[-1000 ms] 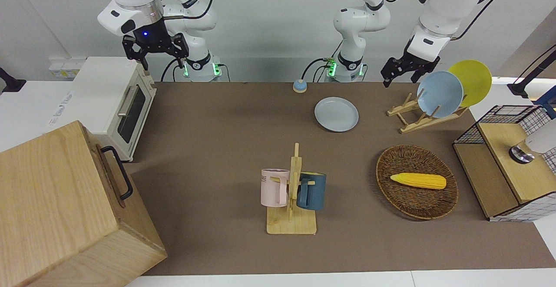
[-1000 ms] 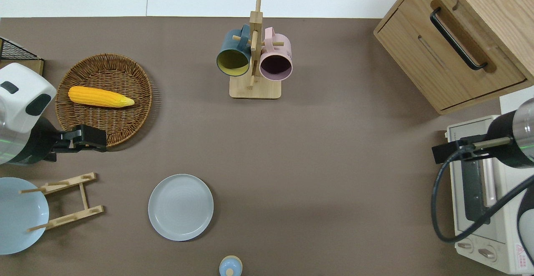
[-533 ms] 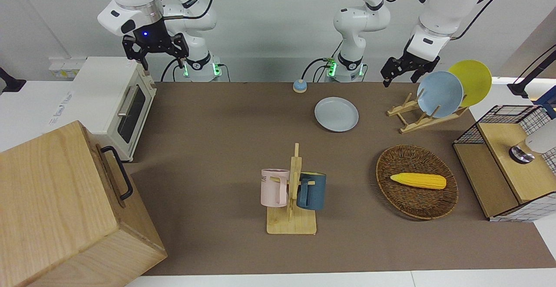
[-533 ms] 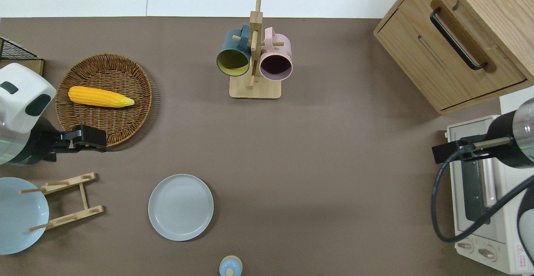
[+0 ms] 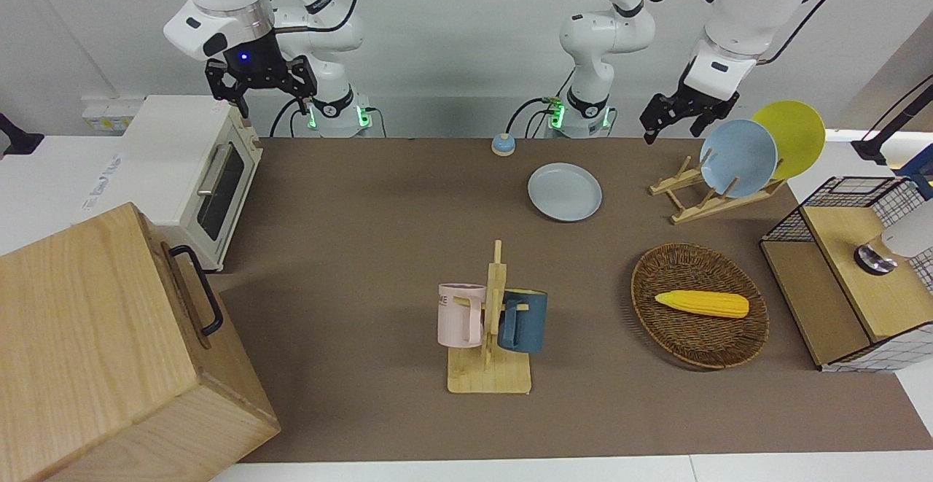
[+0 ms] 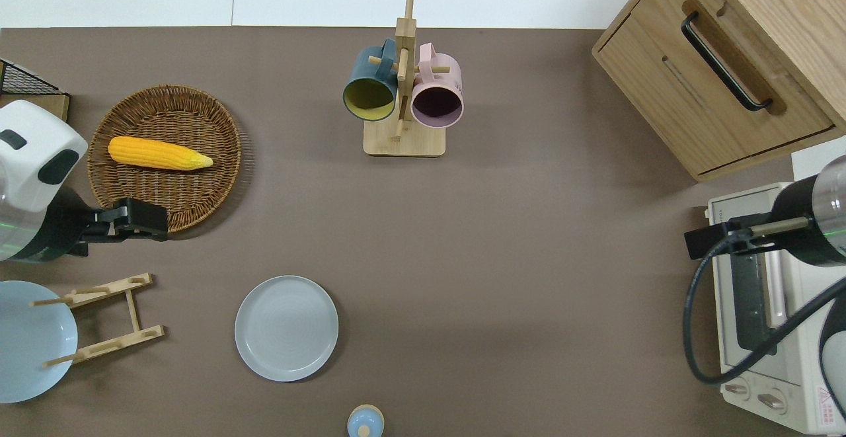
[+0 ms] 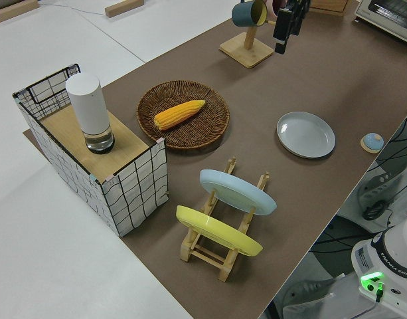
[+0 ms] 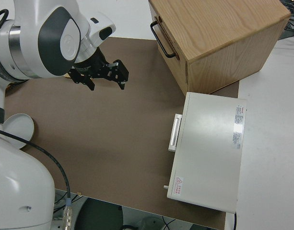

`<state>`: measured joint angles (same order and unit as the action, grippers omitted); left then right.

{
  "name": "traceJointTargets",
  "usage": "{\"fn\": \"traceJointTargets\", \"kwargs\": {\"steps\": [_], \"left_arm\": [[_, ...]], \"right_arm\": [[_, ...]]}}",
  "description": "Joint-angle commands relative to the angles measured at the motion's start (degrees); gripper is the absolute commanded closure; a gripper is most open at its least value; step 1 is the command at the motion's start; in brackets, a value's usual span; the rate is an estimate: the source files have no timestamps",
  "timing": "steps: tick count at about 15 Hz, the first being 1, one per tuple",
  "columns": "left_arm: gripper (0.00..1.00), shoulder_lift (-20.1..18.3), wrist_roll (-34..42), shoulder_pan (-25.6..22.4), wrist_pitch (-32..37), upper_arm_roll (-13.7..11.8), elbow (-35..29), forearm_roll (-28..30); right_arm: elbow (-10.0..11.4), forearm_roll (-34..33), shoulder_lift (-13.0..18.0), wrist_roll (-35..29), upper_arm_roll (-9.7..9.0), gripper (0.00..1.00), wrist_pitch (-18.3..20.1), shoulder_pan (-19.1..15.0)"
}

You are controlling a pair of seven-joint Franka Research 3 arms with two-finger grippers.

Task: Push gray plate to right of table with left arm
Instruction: 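Move the left gripper down to the near edge of the gray plate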

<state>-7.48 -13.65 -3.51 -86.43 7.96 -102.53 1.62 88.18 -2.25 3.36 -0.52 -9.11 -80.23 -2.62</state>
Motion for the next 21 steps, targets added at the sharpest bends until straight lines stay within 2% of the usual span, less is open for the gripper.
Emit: {"fn": "traceJointTargets", "kwargs": {"steps": [1, 3, 6, 12, 14, 16, 19, 21], "left_arm": [[0.01, -4.56, 1.60, -0.01, -1.11, -0.05, -9.60, -0.13], [0.01, -6.92, 1.60, 0.17, -5.30, -0.05, -16.52, -0.13], [0.02, -12.45, 1.52, 0.17, -13.30, -0.05, -28.31, 1.36], [0.03, -14.58, 0.90, 0.26, -22.01, -0.05, -37.91, 4.17], [0.03, -14.49, 1.25, 0.35, -24.91, 0.13, -40.72, 5.06], [0.03, -13.97, 1.17, 0.70, -30.61, 0.65, -44.41, 5.49], [0.03, -10.72, 1.34, 1.75, -36.34, 0.66, -46.44, 6.73], [0.03, -6.86, 0.64, 3.85, -41.34, 0.66, -47.58, 6.81]], "right_arm": [[0.23, 0.05, 0.60, 0.43, -0.30, 0.005, 0.68, -0.46], [0.23, -0.03, 0.60, 0.43, -0.30, 0.005, 0.68, -0.46], [0.23, 0.05, 0.60, 0.43, -0.30, 0.005, 0.68, -0.46], [0.23, -0.03, 0.60, 0.43, -0.30, 0.005, 0.68, -0.46], [0.23, 0.05, 0.60, 0.43, -0.30, 0.005, 0.68, -0.46], [0.23, 0.05, 0.60, 0.43, -0.30, 0.005, 0.68, -0.46], [0.23, 0.05, 0.60, 0.43, -0.30, 0.005, 0.68, -0.46], [0.23, -0.03, 0.60, 0.43, -0.30, 0.005, 0.68, -0.46]]}}
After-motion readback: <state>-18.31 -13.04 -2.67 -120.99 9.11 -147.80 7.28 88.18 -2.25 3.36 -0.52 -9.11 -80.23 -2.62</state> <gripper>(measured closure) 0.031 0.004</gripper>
